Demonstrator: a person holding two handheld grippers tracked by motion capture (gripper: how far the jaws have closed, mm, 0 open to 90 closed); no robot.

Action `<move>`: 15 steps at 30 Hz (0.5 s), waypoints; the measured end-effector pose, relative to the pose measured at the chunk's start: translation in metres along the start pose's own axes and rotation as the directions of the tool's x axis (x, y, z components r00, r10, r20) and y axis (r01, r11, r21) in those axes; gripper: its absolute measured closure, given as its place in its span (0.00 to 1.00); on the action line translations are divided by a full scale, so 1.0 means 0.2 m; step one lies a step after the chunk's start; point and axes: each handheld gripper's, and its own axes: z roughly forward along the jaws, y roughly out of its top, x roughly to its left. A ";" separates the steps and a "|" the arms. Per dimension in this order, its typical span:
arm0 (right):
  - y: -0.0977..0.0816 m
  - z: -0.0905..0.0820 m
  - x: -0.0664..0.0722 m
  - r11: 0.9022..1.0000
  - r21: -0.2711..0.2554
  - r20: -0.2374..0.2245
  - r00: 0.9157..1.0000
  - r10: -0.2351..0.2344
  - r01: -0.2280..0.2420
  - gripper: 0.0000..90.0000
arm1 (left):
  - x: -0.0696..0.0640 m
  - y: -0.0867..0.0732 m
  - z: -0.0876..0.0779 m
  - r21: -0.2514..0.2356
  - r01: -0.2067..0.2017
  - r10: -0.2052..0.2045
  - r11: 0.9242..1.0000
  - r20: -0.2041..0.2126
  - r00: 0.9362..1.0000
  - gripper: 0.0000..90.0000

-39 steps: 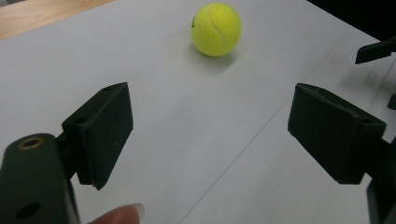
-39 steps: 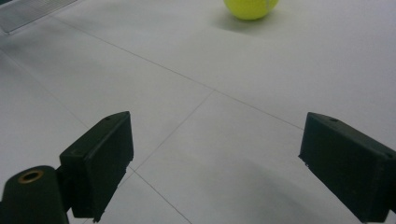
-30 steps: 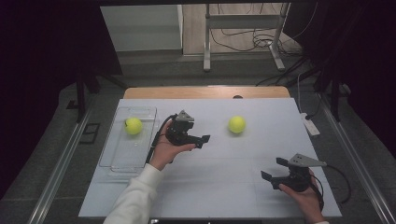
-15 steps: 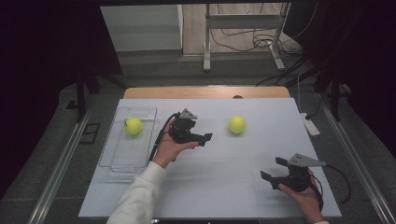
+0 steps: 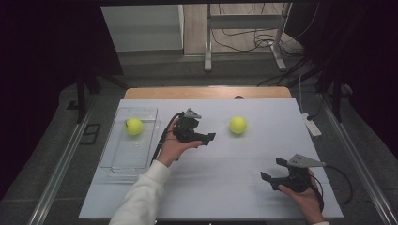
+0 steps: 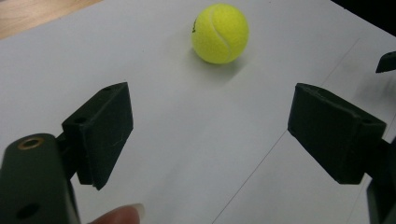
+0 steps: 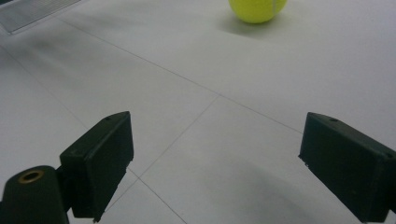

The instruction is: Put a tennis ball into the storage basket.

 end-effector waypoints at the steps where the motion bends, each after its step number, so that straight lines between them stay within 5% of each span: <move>1: 0.00 0.00 0.00 1.000 0.001 0.000 1.000 0.000 0.000 0.11 | 0.00 0.00 0.00 0.000 0.000 0.000 1.000 0.001 1.000 0.17; 15: 0.00 0.00 0.00 1.000 0.006 -0.001 1.000 -0.002 0.002 0.11 | 0.01 0.03 0.07 0.018 0.010 -0.010 1.000 0.001 1.000 0.17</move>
